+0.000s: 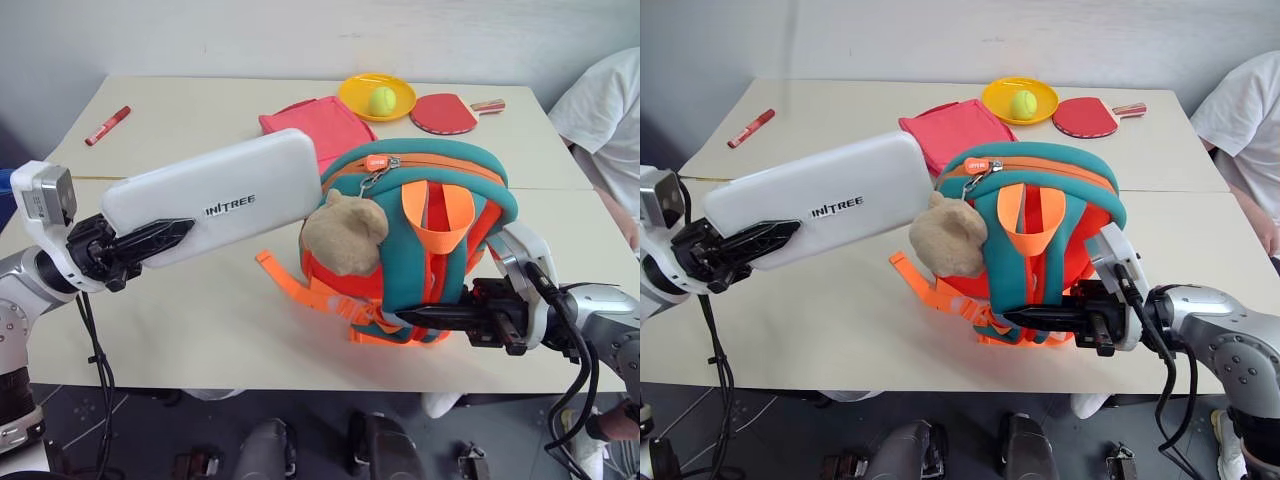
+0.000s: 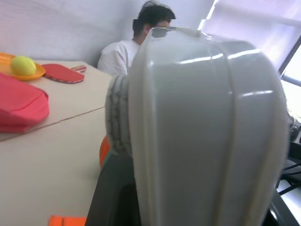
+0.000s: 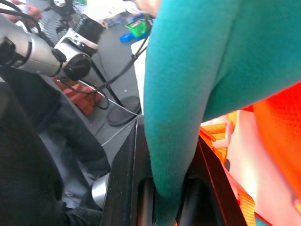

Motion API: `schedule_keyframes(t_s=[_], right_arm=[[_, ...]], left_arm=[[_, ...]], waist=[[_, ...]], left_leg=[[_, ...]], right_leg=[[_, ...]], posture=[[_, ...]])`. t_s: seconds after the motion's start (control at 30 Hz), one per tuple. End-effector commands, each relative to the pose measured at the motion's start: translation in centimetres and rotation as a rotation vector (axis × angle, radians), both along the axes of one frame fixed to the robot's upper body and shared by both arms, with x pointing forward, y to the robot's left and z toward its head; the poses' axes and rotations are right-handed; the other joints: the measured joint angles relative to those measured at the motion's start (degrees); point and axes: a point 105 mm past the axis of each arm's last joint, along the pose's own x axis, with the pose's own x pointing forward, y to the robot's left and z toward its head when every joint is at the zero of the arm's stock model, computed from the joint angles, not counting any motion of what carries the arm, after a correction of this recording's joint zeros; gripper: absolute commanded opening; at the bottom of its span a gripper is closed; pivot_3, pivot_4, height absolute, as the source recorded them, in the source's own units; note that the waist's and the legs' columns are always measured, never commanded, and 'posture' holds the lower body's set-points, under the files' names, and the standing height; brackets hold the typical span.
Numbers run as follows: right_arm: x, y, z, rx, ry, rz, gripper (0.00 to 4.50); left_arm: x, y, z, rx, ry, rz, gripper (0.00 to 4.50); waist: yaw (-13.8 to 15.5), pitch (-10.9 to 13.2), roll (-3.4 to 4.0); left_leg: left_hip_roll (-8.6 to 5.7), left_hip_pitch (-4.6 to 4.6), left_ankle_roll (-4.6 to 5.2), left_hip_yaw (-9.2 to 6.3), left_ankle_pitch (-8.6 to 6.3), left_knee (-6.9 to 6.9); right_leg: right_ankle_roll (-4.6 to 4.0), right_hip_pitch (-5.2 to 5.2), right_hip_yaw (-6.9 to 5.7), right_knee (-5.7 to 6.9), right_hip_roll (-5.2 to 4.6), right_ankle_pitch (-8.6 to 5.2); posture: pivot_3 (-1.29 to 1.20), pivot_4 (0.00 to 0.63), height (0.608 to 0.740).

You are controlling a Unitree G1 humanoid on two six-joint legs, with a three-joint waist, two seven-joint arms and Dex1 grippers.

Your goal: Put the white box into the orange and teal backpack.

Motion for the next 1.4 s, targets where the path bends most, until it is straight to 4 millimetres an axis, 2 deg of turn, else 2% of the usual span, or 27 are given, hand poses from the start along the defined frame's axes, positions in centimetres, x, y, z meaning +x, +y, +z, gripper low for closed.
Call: schedule_keyframes(t_s=[0.03, 0.2, 0.27, 0.33, 0.4, 0.57, 0.63, 0.73, 0.8, 0.9, 0.97, 1.03, 1.07, 1.17, 1.27, 1.3, 1.4], right_arm=[[-0.1, 0.1, 0.1, -0.009, -0.027, 0.023, 0.03], [-0.3, 0.2, -0.3, -0.024, -0.008, 0.045, 0.03], [-0.4, 0.1, -0.3, -0.03, -0.002, 0.051, 0.03], [-0.4, 0.0, -0.2, -0.027, 0.001, 0.048, 0.03], [-0.4, -0.1, -0.2, -0.026, 0.002, 0.044, 0.03], [-0.2, 0.0, -0.4, -0.018, 0.001, 0.021, 0.03], [-0.1, 0.1, -0.5, -0.015, 0.001, 0.017, 0.03], [-0.1, 0.3, -0.6, -0.012, -0.003, 0.006, 0.03], [-0.2, 0.4, -0.7, -0.013, -0.005, 0.0, 0.03], [-0.1, 0.2, -1.0, -0.016, -0.017, -0.058, 0.03], [0.2, 0.1, -0.8, 0.006, -0.035, -0.114, 0.0], [0.1, 0.1, -0.9, 0.018, -0.044, -0.142, 0.0], [0.0, 0.1, -0.9, 0.022, -0.045, -0.154, 0.0], [-0.2, 0.0, -1.2, 0.025, -0.051, -0.182, 0.0], [0.1, -0.2, -1.3, 0.038, -0.063, -0.223, 0.0], [0.1, -0.2, -1.3, 0.042, -0.062, -0.231, 0.0], [0.2, -0.2, -1.4, 0.044, -0.059, -0.233, 0.0]], left_arm=[[-0.4, -2.8, 0.6, 0.102, -0.077, -0.115, 1.26], [2.7, -5.7, -0.1, 0.188, -0.111, -0.139, 1.26], [3.6, -6.9, -0.9, 0.288, -0.074, -0.162, 1.26], [4.5, -7.8, -1.9, 0.452, -0.104, -0.167, 1.26], [4.9, -8.4, -2.3, 0.533, -0.136, -0.187, 1.26], [5.0, -13.7, -0.6, 0.564, -0.26, -0.319, 1.26], [5.7, -17.3, -0.5, 0.571, -0.307, -0.351, 1.26], [5.9, -21.5, -1.8, 0.613, -0.333, -0.416, 1.26], [5.6, -22.6, -2.7, 0.635, -0.35, -0.458, 1.26], [5.7, -24.5, -3.8, 0.572, -0.323, -0.438, 1.26], [6.5, -24.6, -4.1, 0.529, -0.344, -0.367, 1.99], [6.6, -23.9, -3.6, 0.445, -0.316, -0.342, 2.55], [6.2, -23.2, -3.2, 0.411, -0.305, -0.364, 2.92], [5.9, -20.7, -2.0, 0.337, -0.332, -0.378, 3.51], [6.4, -17.3, -1.5, 0.331, -0.41, -0.343, 4.35], [6.5, -16.2, -1.5, 0.334, -0.415, -0.332, 4.48], [6.1, -13.2, -1.5, 0.343, -0.382, -0.361, 4.48]], waist=[[0.0, 0.0, -0.01], [1.2, 0.0, -0.05], [1.5, 0.0, -0.08], [1.6, 0.0, -0.08], [1.5, 0.0, -0.08], [1.6, 0.0, -0.1], [1.9, 0.0, -0.11], [2.0, 0.0, -0.12], [1.6, 0.0, -0.12], [1.3, 0.0, -0.12], [1.5, 0.0, -0.11], [1.6, 0.0, -0.11], [1.6, 0.0, -0.11], [1.4, 0.0, -0.1], [1.0, 0.0, -0.08], [1.0, 0.0, -0.08], [1.0, 0.0, -0.08]], left_leg=[[-0.01, 0.0, 0.01, 0.01, 0.01, 0.02], [-0.12, 0.0, 0.11, 0.04, 0.07, 0.06], [-0.14, 0.0, 0.12, 0.04, 0.07, 0.09], [-0.17, -0.03, 0.15, 0.04, 0.07, 0.09], [-0.19, -0.05, 0.2, 0.09, 0.09, 0.08], [-0.21, -0.12, 0.36, 0.18, 0.13, 0.13], [-0.34, -0.16, 0.46, 0.12, 0.18, 0.13], [-0.45, -0.39, 0.7, 0.04, 0.25, 0.29], [-0.45, -0.57, 0.84, 0.02, 0.17, 0.54], [-0.4, -0.75, 0.86, -0.04, 0.11, 0.73], [-0.39, -0.81, 0.86, -0.18, 0.11, 0.86], [-0.37, -0.82, 0.86, -0.33, 0.11, 0.94], [-0.39, -0.82, 0.88, -0.41, 0.12, 0.98], [-0.38, -0.83, 0.84, -0.53, 0.1, 0.98], [-0.33, -0.88, 0.77, -0.55, 0.1, 0.97], [-0.33, -0.88, 0.75, -0.55, 0.12, 0.97], [-0.33, -0.88, 0.73, -0.56, 0.14, 0.97]], right_leg=[[0.01, 0.0, -0.01, 0.01, 0.0, 0.0], [0.09, 0.02, -0.01, 0.06, -0.02, 0.05], [0.13, 0.04, 0.0, 0.04, -0.01, 0.07], [0.18, 0.04, -0.01, 0.04, -0.01, 0.1], [0.25, 0.04, -0.01, 0.04, 0.01, 0.14], [0.39, 0.04, -0.02, -0.01, 0.02, 0.22], [0.42, 0.04, 0.01, -0.02, 0.0, 0.23], [0.69, 0.06, -0.06, -0.15, 0.01, 0.39], [0.75, -0.01, -0.08, -0.14, -0.01, 0.42], [0.79, -0.09, -0.12, -0.15, -0.06, 0.44], [0.79, -0.08, -0.25, -0.17, -0.13, 0.44], [0.79, 0.03, -0.31, -0.36, -0.25, 0.45], [0.8, 0.07, -0.37, -0.35, -0.32, 0.46], [0.78, 0.11, -0.48, -0.38, -0.36, 0.47], [0.76, 0.08, -0.57, -0.35, -0.26, 0.45], [0.76, 0.09, -0.61, -0.33, -0.23, 0.45], [0.75, 0.09, -0.69, -0.32, -0.17, 0.45]], posture=[[0.0, 0.15, 0.74], [0.0, 0.15, 0.74], [0.0, 0.15, 0.74], [0.0, 0.15, 0.74], [0.0, 0.15, 0.74], [0.0, 0.15, 0.74], [0.0, 0.15, 0.74], [0.0, 0.15, 0.74], [0.0, 0.15, 0.74], [0.0, 0.15, 0.74], [0.0, 0.15, 0.74], [0.0, 0.15, 0.74], [0.0, 0.15, 0.74], [0.0, 0.15, 0.74], [0.0, 0.15, 0.74], [0.0, 0.15, 0.74], [0.0, 0.15, 0.74]])
